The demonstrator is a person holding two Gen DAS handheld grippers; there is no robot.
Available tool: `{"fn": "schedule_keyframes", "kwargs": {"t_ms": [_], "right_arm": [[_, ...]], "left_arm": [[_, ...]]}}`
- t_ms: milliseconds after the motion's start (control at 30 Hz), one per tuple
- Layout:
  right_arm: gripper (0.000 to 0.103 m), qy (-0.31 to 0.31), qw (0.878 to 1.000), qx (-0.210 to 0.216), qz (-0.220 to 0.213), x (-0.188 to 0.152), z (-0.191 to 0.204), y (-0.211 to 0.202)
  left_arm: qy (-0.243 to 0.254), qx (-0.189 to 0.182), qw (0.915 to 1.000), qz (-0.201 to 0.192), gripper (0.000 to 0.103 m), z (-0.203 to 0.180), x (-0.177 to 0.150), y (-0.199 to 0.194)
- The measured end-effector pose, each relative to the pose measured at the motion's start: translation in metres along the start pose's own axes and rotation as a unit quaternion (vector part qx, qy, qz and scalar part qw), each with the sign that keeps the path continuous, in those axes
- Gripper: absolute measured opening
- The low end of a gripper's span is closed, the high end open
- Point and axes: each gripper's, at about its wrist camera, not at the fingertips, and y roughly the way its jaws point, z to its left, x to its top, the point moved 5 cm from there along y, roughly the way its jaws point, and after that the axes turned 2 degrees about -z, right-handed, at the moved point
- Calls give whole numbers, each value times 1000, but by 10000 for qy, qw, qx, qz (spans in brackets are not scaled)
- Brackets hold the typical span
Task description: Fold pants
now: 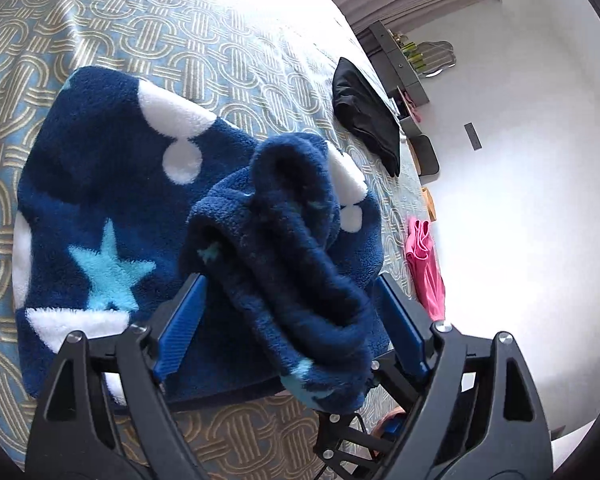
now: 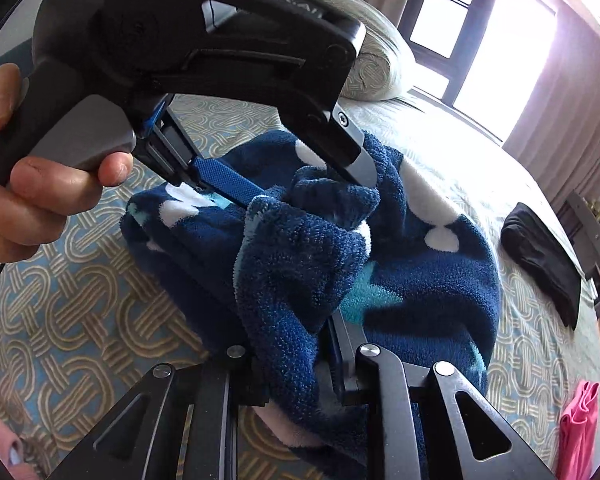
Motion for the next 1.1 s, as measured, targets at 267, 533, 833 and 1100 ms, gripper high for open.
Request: {"fn": "schedule_keyframes", "kwargs": {"t_ms": [267,533,833,1100], "right_arm": [[22,7,10000,13,-22,-1,2,-1],[22,48,10000,23,-39,-1,-1,0],[42,218,9993,299,-83,-4,-4,-6],[51,209,9985,467,-215,-15,-20,-40]], "left_arm": [[127,284,9993,218,85,-2,-1,17],[529,618,9958,424,46,-13,0,37],[910,952,9910,232,41,-22,-1,29],[1177,1134,9866,-18,40,-41,8,12]]}}
